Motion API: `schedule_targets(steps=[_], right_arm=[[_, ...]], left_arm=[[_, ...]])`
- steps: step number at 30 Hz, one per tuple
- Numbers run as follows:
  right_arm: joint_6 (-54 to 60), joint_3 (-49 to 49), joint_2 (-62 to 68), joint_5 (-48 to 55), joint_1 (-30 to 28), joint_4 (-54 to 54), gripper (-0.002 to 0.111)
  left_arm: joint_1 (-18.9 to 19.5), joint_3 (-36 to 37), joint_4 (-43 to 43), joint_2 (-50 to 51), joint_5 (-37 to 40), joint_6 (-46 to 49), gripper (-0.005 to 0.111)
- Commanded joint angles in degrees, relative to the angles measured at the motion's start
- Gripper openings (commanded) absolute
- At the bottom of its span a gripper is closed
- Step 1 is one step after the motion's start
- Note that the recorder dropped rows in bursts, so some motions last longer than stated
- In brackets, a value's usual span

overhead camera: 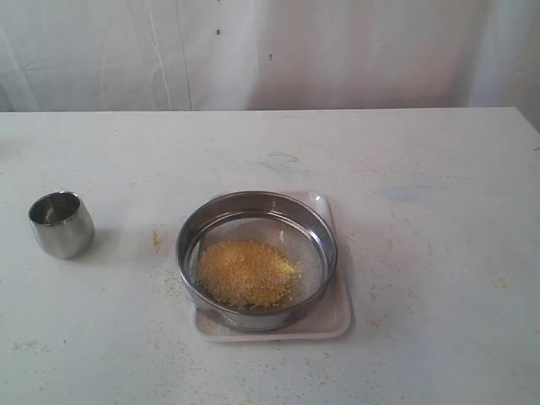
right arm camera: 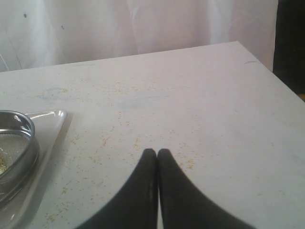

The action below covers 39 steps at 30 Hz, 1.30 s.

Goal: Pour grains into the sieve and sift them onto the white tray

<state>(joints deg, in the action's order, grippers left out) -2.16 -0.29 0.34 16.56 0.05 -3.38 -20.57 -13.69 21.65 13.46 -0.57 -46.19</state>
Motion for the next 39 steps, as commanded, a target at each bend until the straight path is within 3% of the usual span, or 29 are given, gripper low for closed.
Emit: schedule_targets(steps=[1, 5, 8, 10, 16, 39], right_arm=[[-0.05, 0.29, -0.34, -0.3, -0.05, 0.49, 0.0], [-0.05, 0.29, -0.34, -0.3, -0.05, 0.49, 0.0], [-0.05, 0.29, -0.34, -0.3, -0.05, 0.49, 0.0], [-0.05, 0.29, -0.34, -0.3, -0.05, 0.49, 0.0], [-0.05, 0.29, -0.34, -0.3, -0.05, 0.49, 0.0], [-0.05, 0.29, -0.34, -0.3, -0.05, 0.49, 0.0]], left_arm=[[-0.06, 0.39, -2.35, -3.74, 7.13, 2.74, 0.0], [-0.06, 1.54, -14.41, -6.78, 12.46, 27.41, 0.0], [-0.06, 3.12, -24.08, -8.81, 10.92, 43.42, 0.0], [-0.06, 4.83, -27.38, -9.46, 7.57, 49.16, 0.0], [-0.06, 11.91, -27.63, -9.46, -6.68, 48.12, 0.0], [-0.06, 13.69, -25.99, -9.46, -1.07, 46.19, 0.0]])
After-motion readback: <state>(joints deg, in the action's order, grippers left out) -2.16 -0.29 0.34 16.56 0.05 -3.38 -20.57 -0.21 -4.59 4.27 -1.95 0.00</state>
